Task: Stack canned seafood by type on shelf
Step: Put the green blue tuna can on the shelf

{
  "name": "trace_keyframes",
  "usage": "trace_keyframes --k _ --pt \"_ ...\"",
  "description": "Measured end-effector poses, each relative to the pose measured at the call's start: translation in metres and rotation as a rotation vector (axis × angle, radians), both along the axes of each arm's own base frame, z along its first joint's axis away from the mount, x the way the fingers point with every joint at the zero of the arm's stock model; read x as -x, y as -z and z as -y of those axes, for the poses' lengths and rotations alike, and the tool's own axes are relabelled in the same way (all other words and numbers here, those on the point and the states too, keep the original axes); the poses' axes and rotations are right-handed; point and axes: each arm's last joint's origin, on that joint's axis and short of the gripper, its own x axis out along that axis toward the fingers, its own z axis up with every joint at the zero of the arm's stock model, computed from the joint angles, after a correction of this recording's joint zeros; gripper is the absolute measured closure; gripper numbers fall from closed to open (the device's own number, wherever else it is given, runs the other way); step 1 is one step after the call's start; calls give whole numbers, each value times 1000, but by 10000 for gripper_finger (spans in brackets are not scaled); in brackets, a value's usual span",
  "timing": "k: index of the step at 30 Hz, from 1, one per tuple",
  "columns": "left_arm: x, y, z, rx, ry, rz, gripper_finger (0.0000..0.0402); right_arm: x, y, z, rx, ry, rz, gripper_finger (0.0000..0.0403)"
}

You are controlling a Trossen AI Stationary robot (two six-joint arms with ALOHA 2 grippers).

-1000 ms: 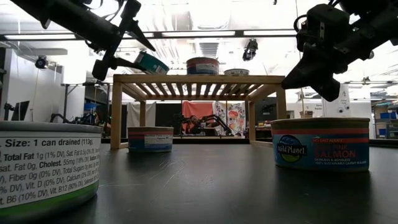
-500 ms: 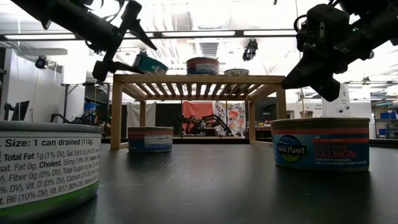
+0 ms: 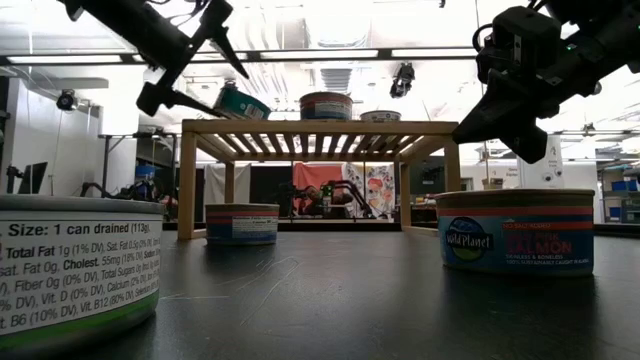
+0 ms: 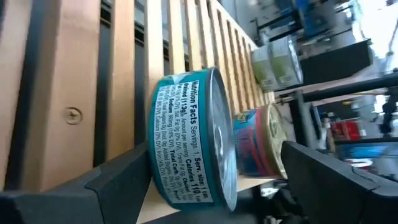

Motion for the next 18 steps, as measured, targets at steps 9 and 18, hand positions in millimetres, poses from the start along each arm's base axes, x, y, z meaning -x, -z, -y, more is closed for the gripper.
trace_keyframes --k 9,18 --pt "4 -6 -10 -59 -13 -104 67 0 0 0 13 0 -1 390" --pt "4 -6 -13 -85 -2 -129 67 0 0 0 13 2 -1 390"
